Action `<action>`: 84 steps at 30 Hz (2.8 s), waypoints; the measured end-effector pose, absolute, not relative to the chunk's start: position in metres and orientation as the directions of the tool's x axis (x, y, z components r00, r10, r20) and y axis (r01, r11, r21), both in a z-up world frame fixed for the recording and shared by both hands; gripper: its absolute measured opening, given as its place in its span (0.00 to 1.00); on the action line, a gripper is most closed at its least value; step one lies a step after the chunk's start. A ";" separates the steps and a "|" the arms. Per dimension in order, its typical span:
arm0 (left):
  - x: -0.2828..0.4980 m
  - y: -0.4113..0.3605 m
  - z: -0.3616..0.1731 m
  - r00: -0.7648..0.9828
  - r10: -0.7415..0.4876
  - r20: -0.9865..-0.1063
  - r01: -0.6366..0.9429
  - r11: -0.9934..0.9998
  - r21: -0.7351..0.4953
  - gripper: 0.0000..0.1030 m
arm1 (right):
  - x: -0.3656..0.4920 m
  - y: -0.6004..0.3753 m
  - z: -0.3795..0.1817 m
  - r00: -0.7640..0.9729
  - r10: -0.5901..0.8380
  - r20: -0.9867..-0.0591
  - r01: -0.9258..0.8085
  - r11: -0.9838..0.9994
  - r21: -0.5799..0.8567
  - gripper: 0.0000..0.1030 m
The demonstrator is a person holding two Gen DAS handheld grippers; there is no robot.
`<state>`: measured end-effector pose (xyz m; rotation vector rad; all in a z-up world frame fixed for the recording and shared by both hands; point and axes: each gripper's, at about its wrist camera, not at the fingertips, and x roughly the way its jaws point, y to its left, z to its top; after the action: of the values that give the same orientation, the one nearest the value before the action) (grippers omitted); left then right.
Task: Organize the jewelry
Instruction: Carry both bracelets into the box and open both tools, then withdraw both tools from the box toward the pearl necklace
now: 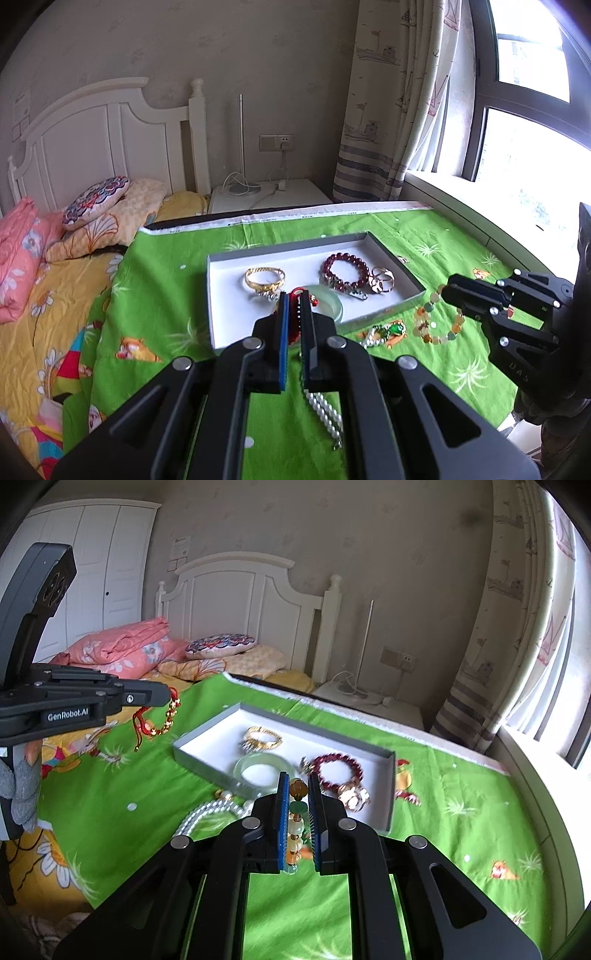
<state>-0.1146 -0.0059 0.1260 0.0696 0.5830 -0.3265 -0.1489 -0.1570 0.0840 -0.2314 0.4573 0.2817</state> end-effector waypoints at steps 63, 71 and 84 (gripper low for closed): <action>-0.039 0.032 0.062 0.777 -0.041 -0.628 0.040 0.999 -0.015 0.93 | -0.030 -0.237 0.033 0.792 0.156 -0.591 -0.171 0.985 0.032 0.64; -0.085 0.032 0.046 0.745 -0.070 -0.664 0.063 0.997 -0.035 0.96 | -0.073 -0.234 0.015 0.756 0.198 -0.623 -0.234 0.972 0.025 0.71; -0.094 0.025 0.008 0.656 -0.087 -0.750 0.092 0.995 -0.035 0.96 | -0.078 -0.192 -0.006 0.660 0.179 -0.729 -0.360 0.928 -0.099 0.66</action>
<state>-0.0938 0.0246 0.0084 0.0066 0.8496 -0.1016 -0.0781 -0.1917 -0.0056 -0.2440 0.7942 0.3081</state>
